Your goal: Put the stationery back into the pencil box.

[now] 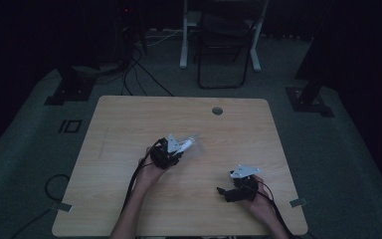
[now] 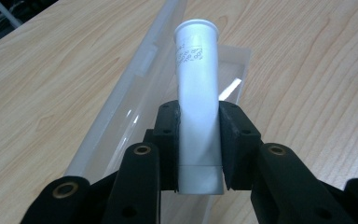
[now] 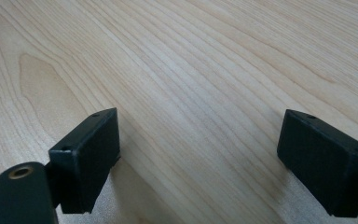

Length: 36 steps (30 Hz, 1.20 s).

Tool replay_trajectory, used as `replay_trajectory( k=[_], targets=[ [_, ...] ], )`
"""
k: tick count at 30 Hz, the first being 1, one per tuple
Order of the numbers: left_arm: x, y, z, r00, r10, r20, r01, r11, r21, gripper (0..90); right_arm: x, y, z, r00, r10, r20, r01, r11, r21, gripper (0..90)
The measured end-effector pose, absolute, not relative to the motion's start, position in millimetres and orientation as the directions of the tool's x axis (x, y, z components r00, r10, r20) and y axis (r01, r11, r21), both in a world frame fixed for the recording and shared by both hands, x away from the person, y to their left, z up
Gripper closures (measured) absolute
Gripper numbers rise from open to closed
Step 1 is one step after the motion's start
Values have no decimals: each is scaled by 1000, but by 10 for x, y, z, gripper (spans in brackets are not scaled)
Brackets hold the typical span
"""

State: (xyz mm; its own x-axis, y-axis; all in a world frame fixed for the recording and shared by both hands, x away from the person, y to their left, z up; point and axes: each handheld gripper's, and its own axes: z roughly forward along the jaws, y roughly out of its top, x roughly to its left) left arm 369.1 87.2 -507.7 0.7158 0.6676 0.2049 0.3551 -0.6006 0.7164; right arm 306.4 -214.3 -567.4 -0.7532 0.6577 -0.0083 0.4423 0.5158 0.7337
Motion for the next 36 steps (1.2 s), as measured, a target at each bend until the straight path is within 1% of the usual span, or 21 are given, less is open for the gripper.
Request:
replay_trajectory(
  k=[36],
  targets=[
    [3850, 887, -5265, 696, 691, 194, 410, -605, 682, 710, 3059, -2144, -5674, -753, 658, -7, 444, 515, 733, 130]
  ],
)
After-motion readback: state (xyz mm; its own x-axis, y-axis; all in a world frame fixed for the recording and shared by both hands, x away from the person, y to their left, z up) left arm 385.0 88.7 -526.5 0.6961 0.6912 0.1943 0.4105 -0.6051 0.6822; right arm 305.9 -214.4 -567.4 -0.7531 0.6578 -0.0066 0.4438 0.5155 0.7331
